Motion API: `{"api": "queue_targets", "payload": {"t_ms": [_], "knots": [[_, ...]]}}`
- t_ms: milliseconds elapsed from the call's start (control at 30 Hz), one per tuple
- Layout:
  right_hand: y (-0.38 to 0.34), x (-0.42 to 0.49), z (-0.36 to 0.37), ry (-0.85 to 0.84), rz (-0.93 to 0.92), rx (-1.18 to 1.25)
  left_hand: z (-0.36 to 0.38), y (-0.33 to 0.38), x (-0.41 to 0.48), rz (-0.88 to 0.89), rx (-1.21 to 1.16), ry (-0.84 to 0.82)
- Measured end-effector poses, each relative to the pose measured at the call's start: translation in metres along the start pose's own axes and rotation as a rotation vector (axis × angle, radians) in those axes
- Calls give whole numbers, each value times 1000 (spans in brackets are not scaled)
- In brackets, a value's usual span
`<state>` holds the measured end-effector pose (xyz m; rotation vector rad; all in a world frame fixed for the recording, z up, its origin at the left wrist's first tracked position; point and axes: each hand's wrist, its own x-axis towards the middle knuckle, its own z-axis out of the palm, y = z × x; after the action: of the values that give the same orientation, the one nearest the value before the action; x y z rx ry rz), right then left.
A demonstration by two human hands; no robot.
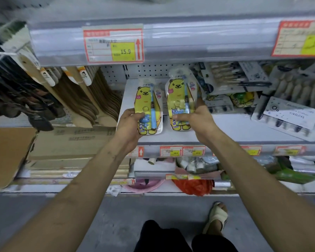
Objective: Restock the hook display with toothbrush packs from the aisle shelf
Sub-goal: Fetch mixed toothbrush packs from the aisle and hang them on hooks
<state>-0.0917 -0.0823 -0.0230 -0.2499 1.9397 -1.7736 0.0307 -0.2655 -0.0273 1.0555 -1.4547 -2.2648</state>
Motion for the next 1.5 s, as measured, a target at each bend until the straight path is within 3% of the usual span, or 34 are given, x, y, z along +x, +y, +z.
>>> {"api": "queue_targets", "payload": {"t_ms": [333, 533, 833, 1100, 1500], "knots": [[2, -78, -51, 38, 65, 148, 44, -13, -37, -30, 100, -132], [12, -121, -110, 184, 93, 205, 103, -31, -61, -15, 194, -190], [27, -207, -336, 484, 100, 343, 331, -110, -143, -32, 379, -463], [35, -302, -553, 766, 70, 310, 541, -199, -216, 28, 494, -698], [49, -396, -821, 1177, 66, 357, 863, -321, -312, 15, 608, -1073]]}}
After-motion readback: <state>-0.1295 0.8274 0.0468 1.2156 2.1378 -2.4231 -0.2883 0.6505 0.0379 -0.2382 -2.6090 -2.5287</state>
